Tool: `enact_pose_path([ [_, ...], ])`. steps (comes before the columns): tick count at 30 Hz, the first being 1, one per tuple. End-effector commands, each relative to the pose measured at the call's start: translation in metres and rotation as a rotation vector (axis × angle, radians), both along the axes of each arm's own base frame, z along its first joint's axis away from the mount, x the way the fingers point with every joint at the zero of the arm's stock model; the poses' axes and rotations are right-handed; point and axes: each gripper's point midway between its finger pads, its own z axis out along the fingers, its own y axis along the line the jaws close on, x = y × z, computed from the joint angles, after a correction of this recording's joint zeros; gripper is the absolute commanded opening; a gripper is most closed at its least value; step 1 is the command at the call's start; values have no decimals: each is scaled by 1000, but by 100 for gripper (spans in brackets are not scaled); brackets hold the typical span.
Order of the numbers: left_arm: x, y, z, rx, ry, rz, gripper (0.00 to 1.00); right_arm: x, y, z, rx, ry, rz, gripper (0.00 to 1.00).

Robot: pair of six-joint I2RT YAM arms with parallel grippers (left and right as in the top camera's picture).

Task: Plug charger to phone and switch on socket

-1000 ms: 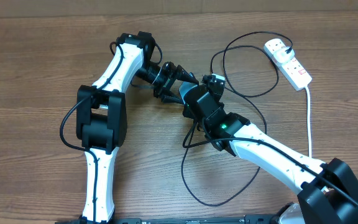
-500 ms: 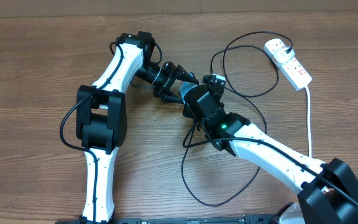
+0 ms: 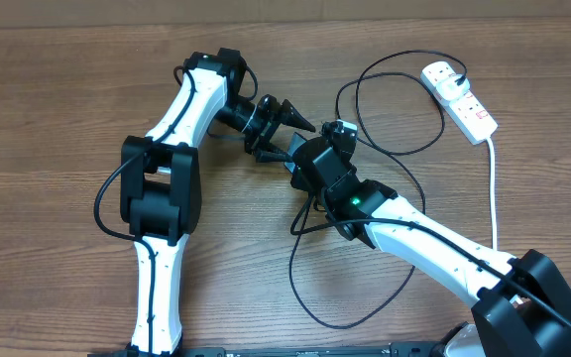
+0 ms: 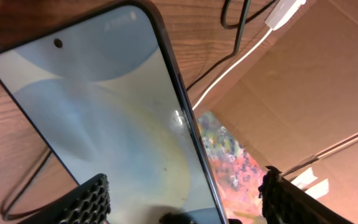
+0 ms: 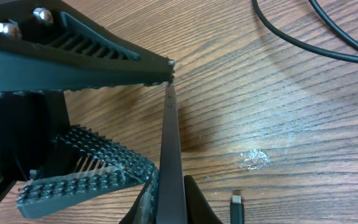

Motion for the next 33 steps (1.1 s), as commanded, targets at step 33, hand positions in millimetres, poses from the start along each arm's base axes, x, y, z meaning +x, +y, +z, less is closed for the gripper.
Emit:
enact_pose_path([
  [33, -49, 186, 262, 712, -994, 201, 75, 21, -29, 100, 507, 11, 55, 4],
])
